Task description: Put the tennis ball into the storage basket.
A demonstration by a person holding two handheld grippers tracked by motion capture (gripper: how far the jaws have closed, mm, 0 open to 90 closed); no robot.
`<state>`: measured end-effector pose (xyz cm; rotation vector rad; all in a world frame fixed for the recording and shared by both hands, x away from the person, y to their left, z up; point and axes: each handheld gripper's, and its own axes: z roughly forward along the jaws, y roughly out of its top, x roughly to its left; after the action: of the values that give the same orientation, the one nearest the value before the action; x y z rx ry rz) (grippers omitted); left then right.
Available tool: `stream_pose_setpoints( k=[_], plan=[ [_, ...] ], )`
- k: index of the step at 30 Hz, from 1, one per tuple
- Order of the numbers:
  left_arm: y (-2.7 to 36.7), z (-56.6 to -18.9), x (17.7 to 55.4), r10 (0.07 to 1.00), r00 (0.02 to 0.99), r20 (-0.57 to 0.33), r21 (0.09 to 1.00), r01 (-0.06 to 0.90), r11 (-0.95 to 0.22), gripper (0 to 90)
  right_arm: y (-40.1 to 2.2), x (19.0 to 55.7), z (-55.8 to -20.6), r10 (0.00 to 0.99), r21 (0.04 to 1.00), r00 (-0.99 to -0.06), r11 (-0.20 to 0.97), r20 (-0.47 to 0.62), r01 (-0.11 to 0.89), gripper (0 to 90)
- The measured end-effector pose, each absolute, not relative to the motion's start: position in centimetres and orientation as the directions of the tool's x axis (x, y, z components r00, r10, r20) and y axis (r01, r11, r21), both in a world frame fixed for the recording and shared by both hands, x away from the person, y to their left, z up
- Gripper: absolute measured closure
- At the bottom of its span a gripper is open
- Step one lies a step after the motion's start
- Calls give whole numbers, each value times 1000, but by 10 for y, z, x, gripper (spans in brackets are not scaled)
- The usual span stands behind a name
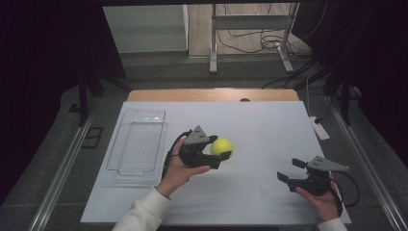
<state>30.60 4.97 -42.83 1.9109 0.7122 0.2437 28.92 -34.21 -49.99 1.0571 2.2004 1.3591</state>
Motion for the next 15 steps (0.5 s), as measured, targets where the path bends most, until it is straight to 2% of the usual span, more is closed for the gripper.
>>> stream_pose_setpoints(
  k=[15],
  plan=[
    [62, -417, 305, 604, 785, -136, 904, 347, -249, 280, -342, 289, -500, 744, 871, -662, 264, 90, 415, 142]
  ],
)
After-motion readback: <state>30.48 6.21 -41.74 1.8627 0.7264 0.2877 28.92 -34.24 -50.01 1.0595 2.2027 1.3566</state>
